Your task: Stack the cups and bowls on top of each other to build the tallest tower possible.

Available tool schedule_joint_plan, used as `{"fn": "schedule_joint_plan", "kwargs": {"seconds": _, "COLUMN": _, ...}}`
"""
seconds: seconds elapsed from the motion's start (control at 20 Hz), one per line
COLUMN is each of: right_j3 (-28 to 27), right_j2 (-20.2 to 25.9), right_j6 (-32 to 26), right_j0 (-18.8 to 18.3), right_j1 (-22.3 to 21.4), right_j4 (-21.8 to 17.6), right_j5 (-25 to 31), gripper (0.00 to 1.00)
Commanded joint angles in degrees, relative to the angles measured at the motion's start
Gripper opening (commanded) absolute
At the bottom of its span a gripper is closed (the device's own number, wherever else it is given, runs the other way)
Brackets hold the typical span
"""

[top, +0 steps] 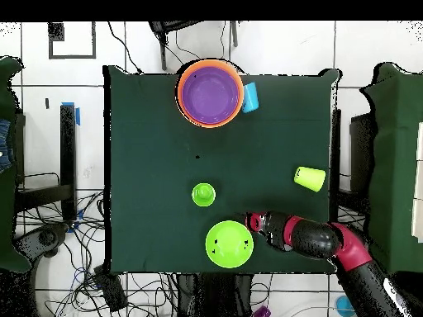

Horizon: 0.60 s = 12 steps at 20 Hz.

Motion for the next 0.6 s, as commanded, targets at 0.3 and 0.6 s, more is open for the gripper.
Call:
{"fn": "schedule_joint_plan", "kwargs": {"seconds": 0.3, "right_j3": -6.4, "right_j2": -1.3, "right_j6": -16.9, "right_j0": 2.9, "right_j1": 0.5, "right_j4": -3.2, "right_j5": 0.8, "gripper": 1.0}}
{"fn": "schedule_joint_plan", "kwargs": {"seconds": 0.6, "right_j3": -6.3, "right_j2": -1.4, "right_j6": -16.6, "right_j0": 2.8, "right_j1": 0.5, "right_j4": -2.9, "right_j5": 1.0, "gripper": 0.0}}
